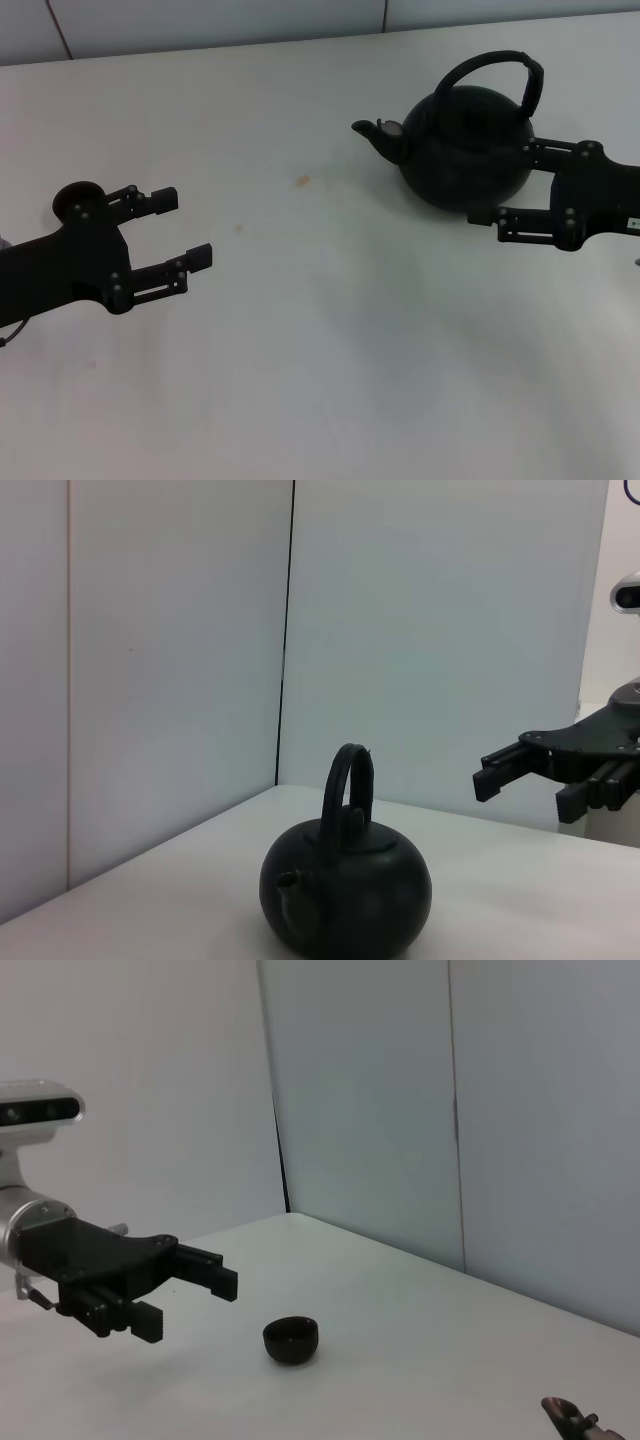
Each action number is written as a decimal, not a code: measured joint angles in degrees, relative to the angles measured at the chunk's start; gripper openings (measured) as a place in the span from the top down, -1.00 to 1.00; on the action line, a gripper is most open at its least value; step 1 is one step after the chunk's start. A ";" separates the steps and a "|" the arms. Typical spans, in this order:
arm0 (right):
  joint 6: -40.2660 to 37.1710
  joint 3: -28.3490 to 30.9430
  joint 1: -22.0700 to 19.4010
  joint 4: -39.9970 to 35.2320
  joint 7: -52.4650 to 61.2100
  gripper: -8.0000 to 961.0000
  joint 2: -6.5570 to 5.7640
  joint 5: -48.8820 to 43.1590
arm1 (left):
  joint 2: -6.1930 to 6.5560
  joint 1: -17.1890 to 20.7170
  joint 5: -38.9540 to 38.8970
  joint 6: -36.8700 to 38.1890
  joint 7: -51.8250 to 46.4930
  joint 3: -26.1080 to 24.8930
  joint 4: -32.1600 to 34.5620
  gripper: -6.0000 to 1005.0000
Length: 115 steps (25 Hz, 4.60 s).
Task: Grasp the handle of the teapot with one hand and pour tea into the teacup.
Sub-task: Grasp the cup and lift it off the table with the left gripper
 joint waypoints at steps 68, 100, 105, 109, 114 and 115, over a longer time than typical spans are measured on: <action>1.50 -0.18 3.25 1.59 -0.08 -0.57 -0.18 -0.44 | 0.03 0.66 -12.67 -34.31 14.65 -0.85 -12.69 -0.56; 1.49 -0.11 3.08 1.17 -0.08 -0.57 -0.32 -0.44 | -0.37 -3.02 -12.57 -40.29 14.47 0.85 -14.41 -0.49; 1.49 0.09 2.98 1.14 -0.08 -0.57 -0.35 -0.44 | -0.36 -3.80 -12.56 -40.79 14.93 1.31 -15.54 -0.49; 1.49 0.21 2.91 1.14 -0.08 -0.57 -0.35 -0.44 | -0.28 -4.03 -12.64 -40.92 14.95 2.12 -15.59 -0.48; 1.49 0.09 2.79 1.14 -0.08 -0.57 -0.35 -0.45 | -0.35 -4.05 -12.67 -41.17 14.95 2.20 -15.51 -0.42; 1.49 0.08 2.76 1.14 -0.09 -0.57 -0.35 -0.44 | -0.35 -4.05 -12.68 -41.20 14.95 2.23 -15.51 -0.41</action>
